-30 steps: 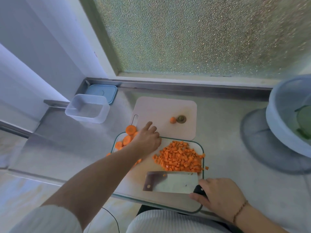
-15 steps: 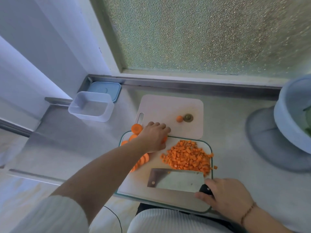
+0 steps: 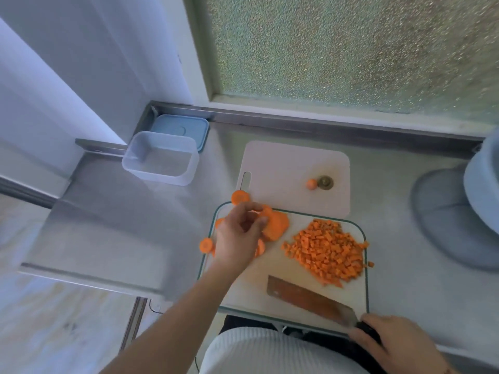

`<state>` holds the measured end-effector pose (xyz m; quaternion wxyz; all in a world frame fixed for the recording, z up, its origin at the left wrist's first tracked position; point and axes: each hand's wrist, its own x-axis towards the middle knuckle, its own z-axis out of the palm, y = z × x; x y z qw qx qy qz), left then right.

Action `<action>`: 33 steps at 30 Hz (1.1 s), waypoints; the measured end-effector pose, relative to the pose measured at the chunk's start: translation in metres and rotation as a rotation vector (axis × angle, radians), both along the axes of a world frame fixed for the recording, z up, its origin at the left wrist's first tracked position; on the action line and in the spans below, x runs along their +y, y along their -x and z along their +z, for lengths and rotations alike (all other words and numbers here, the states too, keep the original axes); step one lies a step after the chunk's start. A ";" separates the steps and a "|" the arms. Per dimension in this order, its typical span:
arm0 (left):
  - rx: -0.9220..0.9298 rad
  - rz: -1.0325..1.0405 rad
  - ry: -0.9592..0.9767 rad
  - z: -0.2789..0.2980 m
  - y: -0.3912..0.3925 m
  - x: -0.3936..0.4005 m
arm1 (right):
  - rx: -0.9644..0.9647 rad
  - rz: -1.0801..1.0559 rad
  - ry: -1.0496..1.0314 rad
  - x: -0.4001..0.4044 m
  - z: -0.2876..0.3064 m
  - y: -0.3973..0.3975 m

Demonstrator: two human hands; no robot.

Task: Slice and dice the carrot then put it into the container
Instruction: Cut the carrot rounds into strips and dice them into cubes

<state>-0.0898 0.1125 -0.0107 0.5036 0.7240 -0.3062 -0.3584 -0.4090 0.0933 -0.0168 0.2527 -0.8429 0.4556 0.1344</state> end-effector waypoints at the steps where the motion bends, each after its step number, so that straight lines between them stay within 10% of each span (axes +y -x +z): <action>1: 0.022 0.039 -0.028 -0.005 0.001 0.021 | -0.010 -0.065 -0.056 0.003 0.006 -0.002; 7: -0.187 -0.170 -0.229 -0.055 0.031 0.091 | -0.013 -0.302 -0.338 0.004 0.003 -0.023; 16: -0.749 -0.252 0.106 -0.101 0.087 0.090 | -0.003 -0.184 -0.326 -0.012 0.008 -0.031; 33: -0.861 -0.259 0.322 -0.116 0.129 0.100 | -0.092 -0.016 -0.230 0.001 -0.003 -0.009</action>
